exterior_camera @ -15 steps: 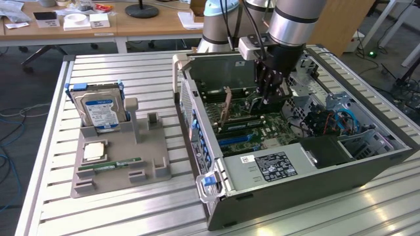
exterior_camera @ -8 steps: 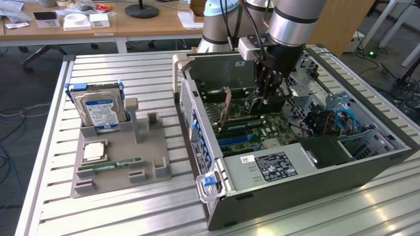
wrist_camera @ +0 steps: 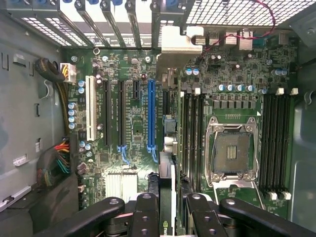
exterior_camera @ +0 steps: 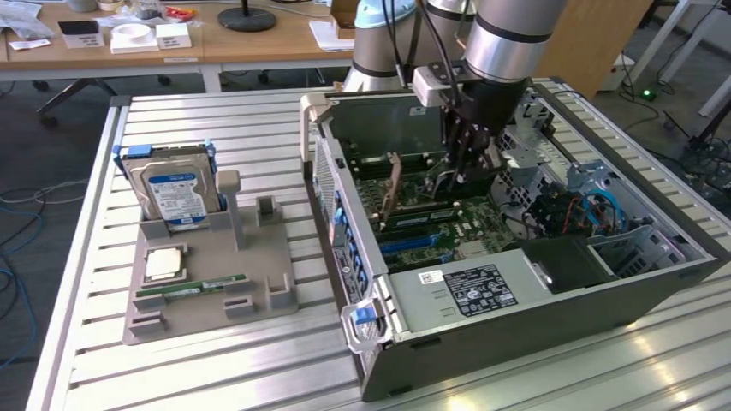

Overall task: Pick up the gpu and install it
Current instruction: 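Insert the gpu into the slot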

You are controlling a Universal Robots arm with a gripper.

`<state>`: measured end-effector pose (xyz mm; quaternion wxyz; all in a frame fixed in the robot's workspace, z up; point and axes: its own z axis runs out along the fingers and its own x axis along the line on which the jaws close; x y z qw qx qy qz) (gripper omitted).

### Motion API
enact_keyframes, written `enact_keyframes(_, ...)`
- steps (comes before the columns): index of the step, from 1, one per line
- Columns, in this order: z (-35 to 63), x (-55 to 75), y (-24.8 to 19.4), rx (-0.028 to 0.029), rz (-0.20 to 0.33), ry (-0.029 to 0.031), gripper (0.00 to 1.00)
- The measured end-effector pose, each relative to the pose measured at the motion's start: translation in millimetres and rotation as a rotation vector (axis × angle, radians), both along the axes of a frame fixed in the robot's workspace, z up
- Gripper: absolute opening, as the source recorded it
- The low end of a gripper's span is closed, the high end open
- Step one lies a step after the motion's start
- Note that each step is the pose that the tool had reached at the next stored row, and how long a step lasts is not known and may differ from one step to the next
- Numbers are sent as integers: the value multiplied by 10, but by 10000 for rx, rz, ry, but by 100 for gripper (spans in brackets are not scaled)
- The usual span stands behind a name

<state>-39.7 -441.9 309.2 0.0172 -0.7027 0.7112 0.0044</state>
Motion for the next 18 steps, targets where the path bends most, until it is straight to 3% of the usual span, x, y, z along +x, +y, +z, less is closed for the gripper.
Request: enact_keyframes(18, -110, -23, -62, 0, 10, -9, 26)
